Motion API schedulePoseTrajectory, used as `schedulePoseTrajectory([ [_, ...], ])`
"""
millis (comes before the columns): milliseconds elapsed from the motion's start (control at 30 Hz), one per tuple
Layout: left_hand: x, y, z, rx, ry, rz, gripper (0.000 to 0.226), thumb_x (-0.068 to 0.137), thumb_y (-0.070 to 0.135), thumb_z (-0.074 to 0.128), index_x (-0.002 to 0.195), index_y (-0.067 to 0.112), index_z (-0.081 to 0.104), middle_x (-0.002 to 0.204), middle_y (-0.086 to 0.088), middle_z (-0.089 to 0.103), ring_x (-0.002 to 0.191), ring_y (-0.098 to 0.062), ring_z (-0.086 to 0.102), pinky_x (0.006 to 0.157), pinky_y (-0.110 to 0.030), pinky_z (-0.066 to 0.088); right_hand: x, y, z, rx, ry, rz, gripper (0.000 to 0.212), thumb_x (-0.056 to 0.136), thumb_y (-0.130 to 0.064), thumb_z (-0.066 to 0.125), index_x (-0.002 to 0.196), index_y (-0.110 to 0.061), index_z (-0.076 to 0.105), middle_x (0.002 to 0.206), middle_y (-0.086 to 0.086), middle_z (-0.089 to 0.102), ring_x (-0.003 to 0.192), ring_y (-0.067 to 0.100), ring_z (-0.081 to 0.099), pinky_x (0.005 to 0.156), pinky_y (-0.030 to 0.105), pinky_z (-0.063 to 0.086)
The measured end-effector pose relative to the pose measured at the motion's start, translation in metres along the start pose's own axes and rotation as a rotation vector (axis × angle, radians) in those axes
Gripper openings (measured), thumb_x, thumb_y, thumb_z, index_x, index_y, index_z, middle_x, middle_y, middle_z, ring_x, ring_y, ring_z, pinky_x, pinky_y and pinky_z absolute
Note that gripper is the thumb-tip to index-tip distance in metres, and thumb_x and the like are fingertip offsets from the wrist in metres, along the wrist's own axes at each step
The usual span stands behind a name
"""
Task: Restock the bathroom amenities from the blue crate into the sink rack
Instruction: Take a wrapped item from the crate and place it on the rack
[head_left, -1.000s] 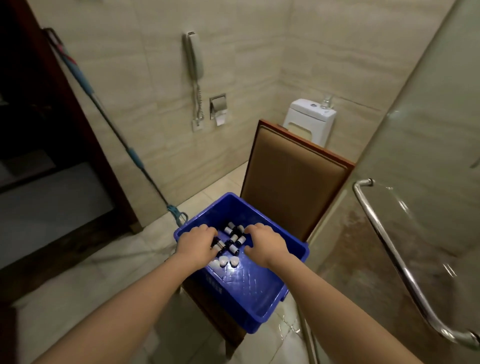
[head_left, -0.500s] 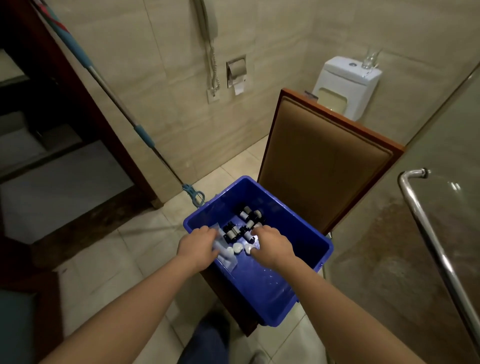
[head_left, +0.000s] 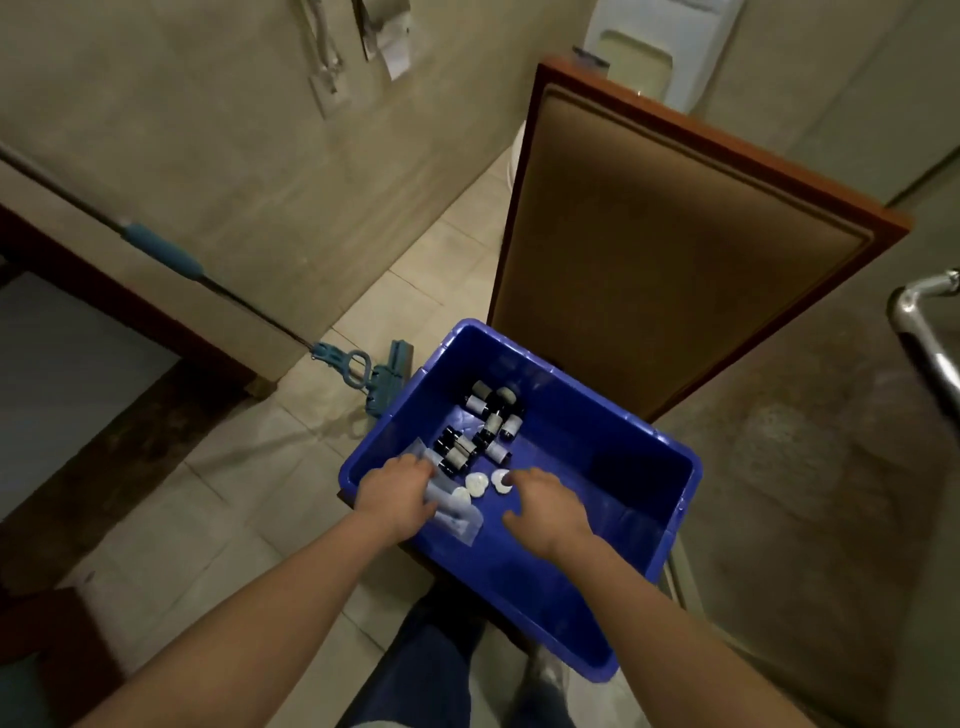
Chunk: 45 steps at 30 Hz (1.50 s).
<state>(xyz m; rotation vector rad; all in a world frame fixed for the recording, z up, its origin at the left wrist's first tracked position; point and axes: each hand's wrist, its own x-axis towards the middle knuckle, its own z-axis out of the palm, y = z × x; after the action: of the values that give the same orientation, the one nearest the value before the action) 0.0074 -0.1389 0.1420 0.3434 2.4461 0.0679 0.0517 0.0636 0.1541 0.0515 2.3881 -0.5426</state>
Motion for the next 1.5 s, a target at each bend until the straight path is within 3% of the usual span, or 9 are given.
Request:
schedulePoseTrajectory([
  [333,0.08,-0.024,0.043,0.026,-0.213,0.065,0.043,0.093,0.033,0.057,0.133,0.022,0.047,0.138,-0.002,0.046,0.121,-0.023,0.049,0.089,-0.037,0.046,0.065,0.003,0.06,0.132,-0.111,0.141,0.048,0.094,-0.022,0.053,0.14,-0.017,0.046,0.14,0.005,0.048,0.126,0.027,0.045,0.095,0.038,0.046],
  [567,0.122,-0.04,0.078,0.042,-0.303,0.073,0.048,0.091,0.03,0.059,0.137,0.022,0.046,0.14,-0.005,0.044,0.124,-0.026,0.047,0.093,-0.039,0.046,0.116,0.008,0.104,0.195,-0.16,0.161,0.051,0.091,-0.024,0.058,0.14,-0.018,0.045,0.138,0.006,0.049,0.125,0.028,0.045,0.087,0.036,0.044],
  [733,0.137,-0.043,0.091,0.074,-0.311,0.082,0.047,0.09,0.022,0.057,0.137,0.023,0.048,0.138,-0.005,0.045,0.127,-0.026,0.042,0.096,-0.039,0.045,0.139,0.006,0.125,0.215,-0.178,0.146,0.051,0.09,-0.022,0.058,0.139,-0.019,0.046,0.134,0.006,0.05,0.124,0.027,0.045,0.087,0.039,0.048],
  [867,0.141,-0.045,0.093,0.079,-0.241,0.079,0.045,0.089,0.015,0.058,0.133,0.021,0.05,0.137,-0.005,0.045,0.127,-0.025,0.042,0.097,-0.041,0.045,0.151,0.004,0.137,0.223,-0.181,0.151,0.05,0.09,-0.022,0.059,0.138,-0.022,0.047,0.136,0.003,0.05,0.123,0.025,0.046,0.08,0.033,0.041],
  [1067,0.143,-0.047,0.093,0.053,-0.217,0.066,0.056,0.087,0.008,0.058,0.14,0.019,0.041,0.14,-0.009,0.042,0.128,-0.029,0.04,0.097,-0.041,0.042,0.162,0.001,0.146,0.206,-0.204,0.168,0.04,0.088,-0.019,0.059,0.127,-0.023,0.053,0.126,0.006,0.054,0.11,0.027,0.053,0.073,0.033,0.043],
  [1200,0.144,-0.045,0.091,0.071,-0.209,0.073,0.059,0.087,0.004,0.057,0.141,0.019,0.039,0.141,-0.01,0.039,0.127,-0.03,0.041,0.095,-0.041,0.044,0.162,0.0,0.147,0.166,-0.195,0.134,0.015,0.091,-0.018,0.053,0.104,-0.02,0.062,0.11,0.004,0.057,0.098,0.026,0.054,0.067,0.032,0.04],
  [1267,0.144,-0.044,0.09,0.122,-0.175,0.071,0.058,0.086,0.003,0.059,0.139,0.017,0.04,0.142,-0.011,0.034,0.124,-0.03,0.042,0.091,-0.04,0.045,0.161,-0.001,0.148,0.152,-0.209,0.115,0.008,0.093,-0.016,0.049,0.091,-0.019,0.056,0.102,0.003,0.052,0.09,0.024,0.05,0.063,0.032,0.035],
  [1367,0.145,-0.044,0.091,0.181,-0.154,0.071,0.056,0.087,0.003,0.057,0.138,0.012,0.036,0.145,-0.012,0.027,0.121,-0.031,0.043,0.087,-0.04,0.044,0.157,0.001,0.147,0.198,-0.232,0.127,0.005,0.093,-0.019,0.046,0.088,-0.019,0.048,0.093,0.001,0.051,0.083,0.024,0.049,0.059,0.03,0.033],
  [1500,0.148,-0.043,0.091,0.281,-0.159,0.022,0.048,0.088,0.002,0.055,0.132,0.007,0.036,0.135,-0.015,0.038,0.113,-0.031,0.051,0.081,-0.039,0.045,0.155,0.008,0.143,0.231,-0.255,0.164,0.008,0.091,-0.026,0.048,0.091,-0.018,0.044,0.082,-0.001,0.05,0.078,0.024,0.049,0.051,0.029,0.028],
])
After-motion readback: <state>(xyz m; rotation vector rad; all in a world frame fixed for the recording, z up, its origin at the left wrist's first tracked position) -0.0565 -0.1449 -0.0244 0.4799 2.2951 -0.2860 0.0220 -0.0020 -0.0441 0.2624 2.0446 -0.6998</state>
